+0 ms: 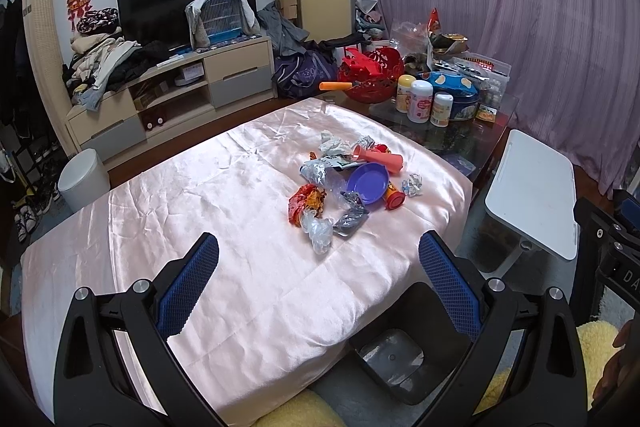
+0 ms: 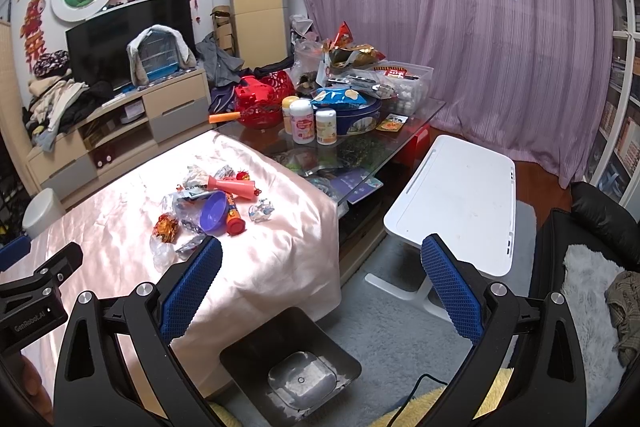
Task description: Collect trash
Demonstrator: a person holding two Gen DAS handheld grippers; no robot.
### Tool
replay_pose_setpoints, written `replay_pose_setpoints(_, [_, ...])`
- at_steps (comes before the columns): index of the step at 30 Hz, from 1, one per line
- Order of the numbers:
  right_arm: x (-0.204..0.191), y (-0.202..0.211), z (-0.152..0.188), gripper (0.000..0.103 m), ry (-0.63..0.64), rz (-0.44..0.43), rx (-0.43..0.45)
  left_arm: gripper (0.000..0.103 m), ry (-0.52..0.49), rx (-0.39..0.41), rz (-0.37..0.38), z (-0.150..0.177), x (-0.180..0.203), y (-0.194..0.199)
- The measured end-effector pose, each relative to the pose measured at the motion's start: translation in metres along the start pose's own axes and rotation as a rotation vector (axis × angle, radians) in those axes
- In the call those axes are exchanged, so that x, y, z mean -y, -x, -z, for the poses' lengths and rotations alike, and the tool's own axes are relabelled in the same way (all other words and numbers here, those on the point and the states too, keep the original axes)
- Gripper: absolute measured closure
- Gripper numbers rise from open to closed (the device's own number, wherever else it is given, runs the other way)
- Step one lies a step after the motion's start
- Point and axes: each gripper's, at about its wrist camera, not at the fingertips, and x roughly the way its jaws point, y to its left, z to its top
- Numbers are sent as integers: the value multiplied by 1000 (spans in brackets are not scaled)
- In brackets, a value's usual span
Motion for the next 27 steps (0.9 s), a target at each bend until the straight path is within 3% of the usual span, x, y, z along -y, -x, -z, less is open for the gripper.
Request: replay_pose_setpoints(27, [4, -1, 2, 3, -5, -5, -1, 8, 0, -5, 1, 1, -1, 0])
